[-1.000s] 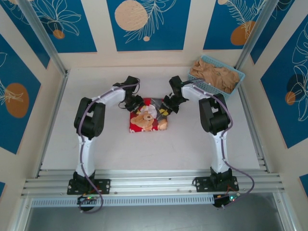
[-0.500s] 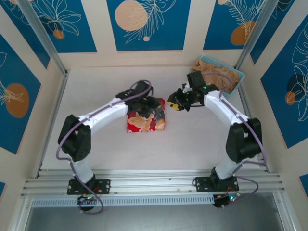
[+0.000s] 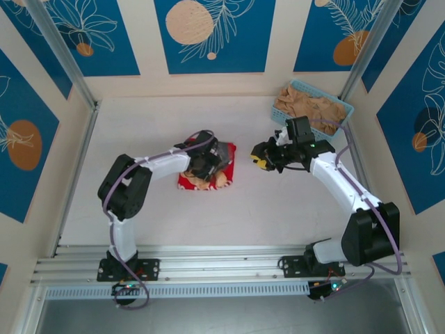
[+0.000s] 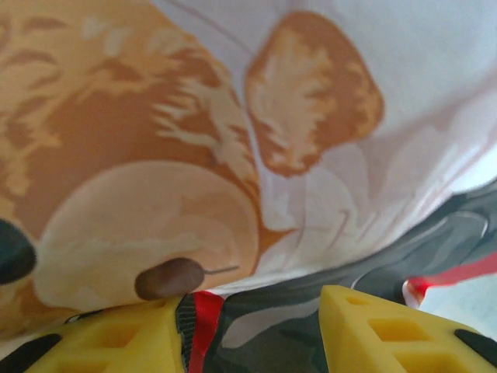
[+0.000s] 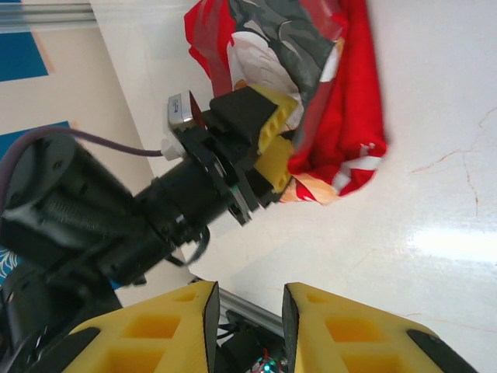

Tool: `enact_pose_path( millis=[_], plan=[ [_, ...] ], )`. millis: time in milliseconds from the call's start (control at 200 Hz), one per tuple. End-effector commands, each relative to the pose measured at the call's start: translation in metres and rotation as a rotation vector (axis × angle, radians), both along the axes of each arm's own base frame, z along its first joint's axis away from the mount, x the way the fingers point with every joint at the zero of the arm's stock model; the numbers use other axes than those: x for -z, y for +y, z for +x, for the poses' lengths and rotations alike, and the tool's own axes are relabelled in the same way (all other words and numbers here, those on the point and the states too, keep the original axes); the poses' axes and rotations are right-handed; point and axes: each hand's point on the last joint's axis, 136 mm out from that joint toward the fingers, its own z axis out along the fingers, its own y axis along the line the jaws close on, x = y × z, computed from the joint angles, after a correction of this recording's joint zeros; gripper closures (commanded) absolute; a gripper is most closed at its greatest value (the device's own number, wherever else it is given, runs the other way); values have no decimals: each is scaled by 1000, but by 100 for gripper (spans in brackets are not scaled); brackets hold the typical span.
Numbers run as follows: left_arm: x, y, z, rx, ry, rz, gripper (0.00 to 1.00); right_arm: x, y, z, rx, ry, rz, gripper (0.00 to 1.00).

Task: Fold and stack the t-shirts

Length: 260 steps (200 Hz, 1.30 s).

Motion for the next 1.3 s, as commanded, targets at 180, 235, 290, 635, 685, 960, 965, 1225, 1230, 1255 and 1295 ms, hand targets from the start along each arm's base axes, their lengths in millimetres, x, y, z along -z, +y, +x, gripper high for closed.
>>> enact_pose_path(
  millis=[180,235,290,635,685,960,965,1225,1230,1255,1295],
  plan=[
    [21,162,65,-92,55,134,54,-7,-12,-26,-13,27,11,70],
    [22,188,82,-99,45,128,55,-8,-14,-28,-11,27,12,70],
    [20,216,104,-103,25,123,56,-8,-15,-30,-11,30,14,70],
    [15,299,215,28,-98,153,54,-11,-14,-32,-39,-2,37,69],
    [13,303,222,24,-120,150,52,-11,-12,-31,-45,-9,46,69],
    [-81,271,239,81,-329,122,42,-23,-5,-20,-58,-91,79,69],
    [-83,270,238,83,-332,122,42,-22,-5,-20,-58,-90,79,69],
    [-66,253,203,124,-247,141,45,-22,2,-19,-71,-88,78,70],
    [-64,253,203,126,-245,140,45,-22,2,-19,-71,-87,78,69],
    [-59,253,202,131,-237,138,46,-22,1,-20,-70,-87,77,70],
    [-52,252,201,138,-227,132,46,-22,1,-22,-70,-84,75,70]
  ],
)
